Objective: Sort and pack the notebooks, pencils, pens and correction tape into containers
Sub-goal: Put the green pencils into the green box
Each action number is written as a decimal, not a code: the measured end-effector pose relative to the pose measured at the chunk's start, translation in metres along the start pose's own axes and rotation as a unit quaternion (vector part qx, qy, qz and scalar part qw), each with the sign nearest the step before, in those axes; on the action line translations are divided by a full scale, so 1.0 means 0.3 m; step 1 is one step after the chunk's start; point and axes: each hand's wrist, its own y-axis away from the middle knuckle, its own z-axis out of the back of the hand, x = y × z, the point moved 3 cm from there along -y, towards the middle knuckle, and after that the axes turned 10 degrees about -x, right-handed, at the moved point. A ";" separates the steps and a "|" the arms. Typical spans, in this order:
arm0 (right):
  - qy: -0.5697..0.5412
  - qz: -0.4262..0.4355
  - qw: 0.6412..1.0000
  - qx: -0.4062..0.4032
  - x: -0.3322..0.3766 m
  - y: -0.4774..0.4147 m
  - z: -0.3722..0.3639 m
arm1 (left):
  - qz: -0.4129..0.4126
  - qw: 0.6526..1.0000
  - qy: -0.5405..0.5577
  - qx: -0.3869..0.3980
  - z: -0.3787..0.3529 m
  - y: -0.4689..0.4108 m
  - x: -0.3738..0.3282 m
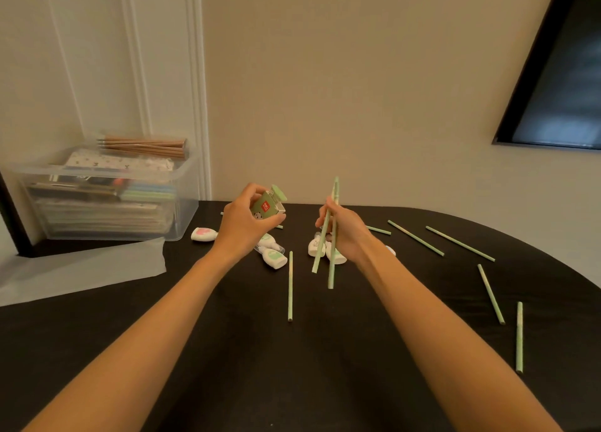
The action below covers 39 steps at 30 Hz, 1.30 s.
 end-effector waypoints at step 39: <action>0.126 0.120 0.963 0.204 0.100 0.114 -0.071 | 0.178 0.945 0.138 0.237 -0.037 0.016 0.010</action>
